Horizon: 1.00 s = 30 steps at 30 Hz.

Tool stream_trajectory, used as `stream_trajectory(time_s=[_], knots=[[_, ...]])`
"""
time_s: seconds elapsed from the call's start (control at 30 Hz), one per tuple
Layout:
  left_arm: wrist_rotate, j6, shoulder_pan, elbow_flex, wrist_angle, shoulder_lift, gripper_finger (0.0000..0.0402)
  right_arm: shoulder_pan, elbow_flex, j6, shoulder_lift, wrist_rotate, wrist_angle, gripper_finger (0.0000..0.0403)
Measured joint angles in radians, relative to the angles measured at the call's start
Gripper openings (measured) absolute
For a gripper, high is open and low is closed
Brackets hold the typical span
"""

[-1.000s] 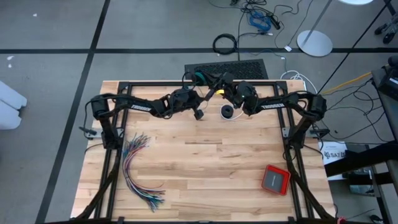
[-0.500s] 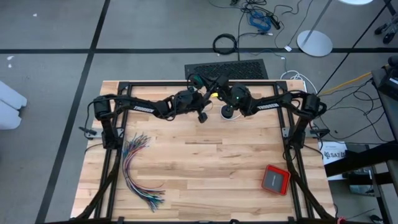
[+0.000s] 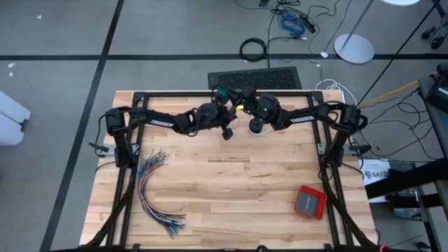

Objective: Coil cords
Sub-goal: Coil the green wire onto the spool

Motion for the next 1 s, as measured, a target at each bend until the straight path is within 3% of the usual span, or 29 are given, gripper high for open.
stream_trajectory(time_s=[0.23,0.47,1.0], knots=[[0.024,0.01,-0.011,0.001,-0.051,-0.012,0.0,-0.044,-0.043,0.114,-0.011,-0.104,0.018,0.0],[0.021,0.041,-0.028,0.001,-0.051,-0.046,0.0,-0.108,-0.077,0.229,-0.018,-0.278,0.057,0.0],[0.044,-0.019,-0.019,0.018,-0.039,-0.047,0.0,-0.079,-0.094,0.157,-0.019,-0.26,0.069,0.0]])
